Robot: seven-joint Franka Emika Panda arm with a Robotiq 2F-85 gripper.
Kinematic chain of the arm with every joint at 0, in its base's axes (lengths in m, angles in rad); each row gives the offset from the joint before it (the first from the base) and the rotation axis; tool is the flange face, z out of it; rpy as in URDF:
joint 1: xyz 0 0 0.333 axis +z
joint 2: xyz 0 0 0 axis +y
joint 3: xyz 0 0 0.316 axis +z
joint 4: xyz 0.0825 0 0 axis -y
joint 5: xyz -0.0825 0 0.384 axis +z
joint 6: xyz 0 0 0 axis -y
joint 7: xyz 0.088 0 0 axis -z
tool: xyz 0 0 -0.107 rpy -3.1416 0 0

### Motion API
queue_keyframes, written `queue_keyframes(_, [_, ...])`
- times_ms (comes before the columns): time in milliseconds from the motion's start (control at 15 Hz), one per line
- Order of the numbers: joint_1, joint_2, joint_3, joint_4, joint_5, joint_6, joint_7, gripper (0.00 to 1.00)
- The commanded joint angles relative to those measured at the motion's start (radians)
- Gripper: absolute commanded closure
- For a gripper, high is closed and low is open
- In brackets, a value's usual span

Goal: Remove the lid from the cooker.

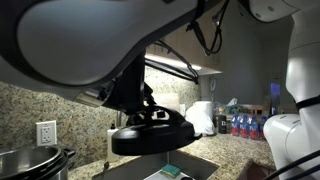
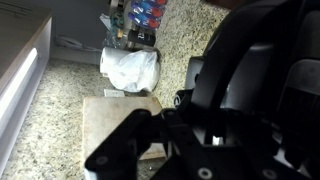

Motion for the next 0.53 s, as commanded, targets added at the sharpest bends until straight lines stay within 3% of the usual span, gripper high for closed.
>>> queue_keyframes(0, [-0.032, -0.007, 0.032, -0.003, 0.002, 0.0, -0.002, 0.9])
queue_keyframes(67, [-0.032, -0.01, 0.033, -0.005, 0.002, 0.0, -0.002, 0.9])
queue_keyframes(133, [-0.032, -0.011, 0.033, -0.006, 0.002, 0.0, -0.002, 0.97])
queue_keyframes(467, [-0.081, 0.034, 0.019, 0.011, -0.078, -0.014, 0.03, 0.97])
